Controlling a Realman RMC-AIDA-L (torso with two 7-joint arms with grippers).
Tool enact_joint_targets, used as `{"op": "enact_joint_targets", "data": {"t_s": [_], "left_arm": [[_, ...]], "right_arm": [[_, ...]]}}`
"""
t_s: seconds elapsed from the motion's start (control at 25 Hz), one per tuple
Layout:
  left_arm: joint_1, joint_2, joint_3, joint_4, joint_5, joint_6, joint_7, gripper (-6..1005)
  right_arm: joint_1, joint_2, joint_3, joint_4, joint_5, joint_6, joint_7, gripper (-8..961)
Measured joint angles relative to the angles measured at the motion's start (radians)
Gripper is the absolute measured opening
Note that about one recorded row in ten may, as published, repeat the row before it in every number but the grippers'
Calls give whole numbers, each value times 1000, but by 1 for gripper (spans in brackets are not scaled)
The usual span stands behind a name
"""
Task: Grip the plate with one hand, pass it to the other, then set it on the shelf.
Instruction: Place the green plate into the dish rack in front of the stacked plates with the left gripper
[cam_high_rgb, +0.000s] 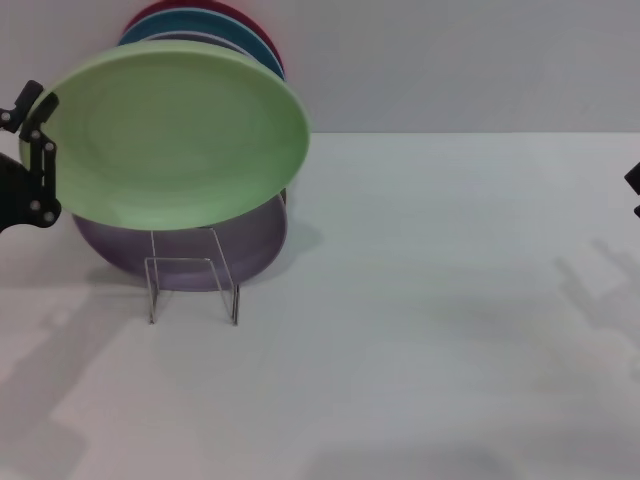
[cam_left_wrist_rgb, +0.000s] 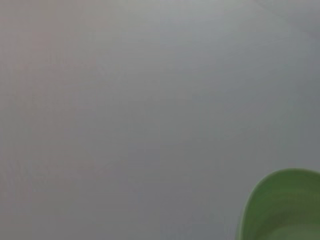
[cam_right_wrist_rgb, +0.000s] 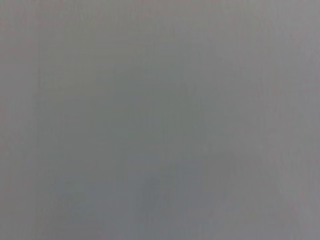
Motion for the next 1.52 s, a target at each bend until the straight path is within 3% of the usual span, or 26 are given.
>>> {"op": "enact_joint_targets", "data": {"t_s": [0.36,1.52], "left_arm": [[-7,22,31,22,0,-7,48,90],[-17,15,64,92,0,-74,85,146]], "right_arm": [[-1,0,1,0,-1,45,0,639],[7,0,-2,-1,-11,80,4,639]]}}
